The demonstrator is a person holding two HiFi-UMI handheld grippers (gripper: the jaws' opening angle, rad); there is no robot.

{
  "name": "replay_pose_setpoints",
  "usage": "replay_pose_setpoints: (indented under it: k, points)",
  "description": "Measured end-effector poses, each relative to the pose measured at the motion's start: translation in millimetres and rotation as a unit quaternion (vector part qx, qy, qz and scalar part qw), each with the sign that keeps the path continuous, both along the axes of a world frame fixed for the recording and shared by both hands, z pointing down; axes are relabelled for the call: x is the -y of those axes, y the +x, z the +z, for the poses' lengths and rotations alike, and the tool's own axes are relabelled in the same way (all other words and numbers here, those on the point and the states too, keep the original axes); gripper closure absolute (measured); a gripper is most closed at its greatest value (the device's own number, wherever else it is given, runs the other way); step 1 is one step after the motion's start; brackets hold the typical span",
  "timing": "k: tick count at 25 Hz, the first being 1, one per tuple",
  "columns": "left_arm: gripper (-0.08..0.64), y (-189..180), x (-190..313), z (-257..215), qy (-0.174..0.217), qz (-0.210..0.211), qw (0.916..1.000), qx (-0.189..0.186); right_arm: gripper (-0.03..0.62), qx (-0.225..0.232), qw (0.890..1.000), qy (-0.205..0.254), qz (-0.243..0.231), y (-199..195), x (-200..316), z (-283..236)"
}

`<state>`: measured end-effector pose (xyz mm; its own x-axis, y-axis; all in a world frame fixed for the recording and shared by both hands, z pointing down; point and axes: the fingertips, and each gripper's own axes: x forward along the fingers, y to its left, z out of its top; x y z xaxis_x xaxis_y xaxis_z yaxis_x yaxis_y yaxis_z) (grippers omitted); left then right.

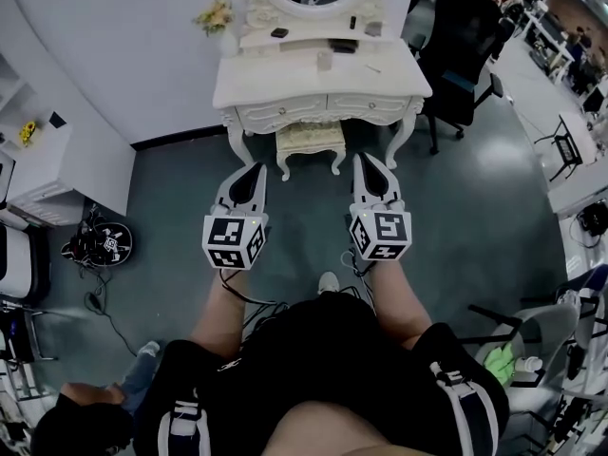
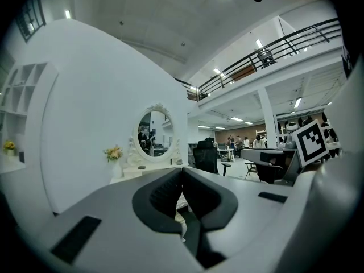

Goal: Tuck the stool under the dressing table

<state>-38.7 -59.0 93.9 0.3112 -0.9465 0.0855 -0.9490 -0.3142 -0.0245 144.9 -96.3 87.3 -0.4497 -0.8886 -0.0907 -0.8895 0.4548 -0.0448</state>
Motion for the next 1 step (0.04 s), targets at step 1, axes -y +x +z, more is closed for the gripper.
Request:
replay_pose_setpoints:
  k: [1]
  points:
    - [0.541,1.4,2.5,1.2,0.000,0.000,1.0000,0.000,0.580,-0.001,1.000,0.001,-0.001,0.5,2.6,1.0]
